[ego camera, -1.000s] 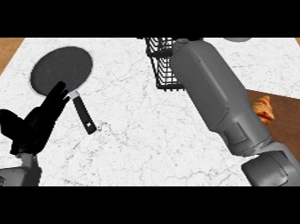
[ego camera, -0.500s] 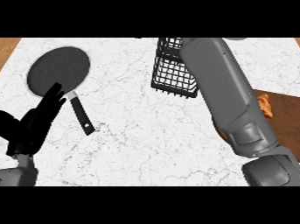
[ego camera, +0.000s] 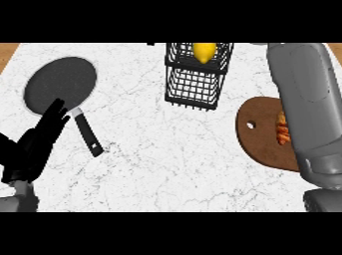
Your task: Pick the lemon from the cutting board and place it in the tiered basket
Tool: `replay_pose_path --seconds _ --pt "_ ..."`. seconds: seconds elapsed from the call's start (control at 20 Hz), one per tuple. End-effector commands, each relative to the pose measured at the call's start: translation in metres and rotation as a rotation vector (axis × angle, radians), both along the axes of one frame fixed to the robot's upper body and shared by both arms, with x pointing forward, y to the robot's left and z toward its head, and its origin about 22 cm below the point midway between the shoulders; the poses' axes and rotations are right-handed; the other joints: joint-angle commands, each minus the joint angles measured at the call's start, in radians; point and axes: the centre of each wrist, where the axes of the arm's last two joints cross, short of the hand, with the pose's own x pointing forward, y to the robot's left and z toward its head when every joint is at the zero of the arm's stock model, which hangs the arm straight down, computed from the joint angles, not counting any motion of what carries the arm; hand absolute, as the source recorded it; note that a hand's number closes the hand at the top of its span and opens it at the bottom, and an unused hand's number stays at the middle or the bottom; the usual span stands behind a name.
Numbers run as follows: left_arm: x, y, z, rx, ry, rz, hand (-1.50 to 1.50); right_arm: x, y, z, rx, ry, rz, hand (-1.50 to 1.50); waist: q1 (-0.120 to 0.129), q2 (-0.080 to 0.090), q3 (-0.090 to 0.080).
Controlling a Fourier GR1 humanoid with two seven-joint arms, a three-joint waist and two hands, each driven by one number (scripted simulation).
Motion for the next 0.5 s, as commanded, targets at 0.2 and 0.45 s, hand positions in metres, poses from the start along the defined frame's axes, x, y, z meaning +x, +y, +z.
replay_pose_path --seconds 0.2,0.45 --pt "-0.008 -0.001 0.004 -0.003 0.009 0.001 0.0 -0.057 -0.098 0.012 -0.001 -0.042 -0.093 -1.5 -0.008 -0.002 0.0" --pt "-0.013 0.006 0.011 -0.004 -0.008 0.007 0.0 -0.122 -0.142 0.007 -0.017 -0.035 -0.09 -1.5 -0.017 -0.005 0.0"
